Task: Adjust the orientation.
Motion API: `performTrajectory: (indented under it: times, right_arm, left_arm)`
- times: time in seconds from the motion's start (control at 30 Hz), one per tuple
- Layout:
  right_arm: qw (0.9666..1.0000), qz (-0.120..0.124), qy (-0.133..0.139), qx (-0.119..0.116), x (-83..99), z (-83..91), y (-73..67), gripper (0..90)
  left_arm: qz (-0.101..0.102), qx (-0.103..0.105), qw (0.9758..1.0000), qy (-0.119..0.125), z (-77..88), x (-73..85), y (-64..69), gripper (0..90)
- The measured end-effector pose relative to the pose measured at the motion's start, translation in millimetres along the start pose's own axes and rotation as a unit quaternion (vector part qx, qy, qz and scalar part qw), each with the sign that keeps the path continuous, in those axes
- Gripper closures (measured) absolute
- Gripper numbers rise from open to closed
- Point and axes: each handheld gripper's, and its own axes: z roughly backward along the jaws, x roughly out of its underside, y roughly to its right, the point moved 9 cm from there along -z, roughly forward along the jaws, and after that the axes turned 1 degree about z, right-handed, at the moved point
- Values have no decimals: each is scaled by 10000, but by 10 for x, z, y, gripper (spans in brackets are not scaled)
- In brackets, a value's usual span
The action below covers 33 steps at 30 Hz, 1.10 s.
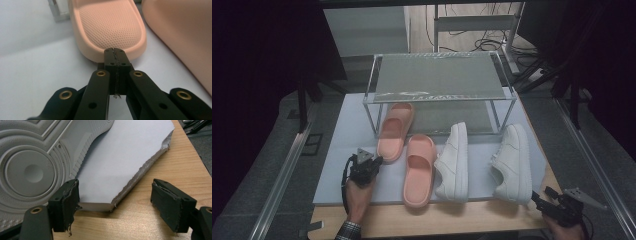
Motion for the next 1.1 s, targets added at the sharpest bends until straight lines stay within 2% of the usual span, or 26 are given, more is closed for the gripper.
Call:
performTrajectory:
  times: [0.33, 0.57, 0.8, 1.1]
  right_arm:
    - [10000, 11, -4, 1, 1, 0, 2, 234]
    - [10000, 11, -3, 1, 1, 0, 2, 235]
    - [10000, 13, -3, 1, 1, 0, 2, 234]
    - [10000, 14, -4, -1, 1, 0, 3, 235]
  left_arm:
    - [-33, 27, 10000, 66, -60, -126, 25, 898]
    - [26, 80, 9999, 97, -110, -176, 28, 897]
    - [-11, 30, 9999, 117, -147, -280, 28, 898]
    - [-15, 27, 9999, 110, -248, -341, 63, 898]
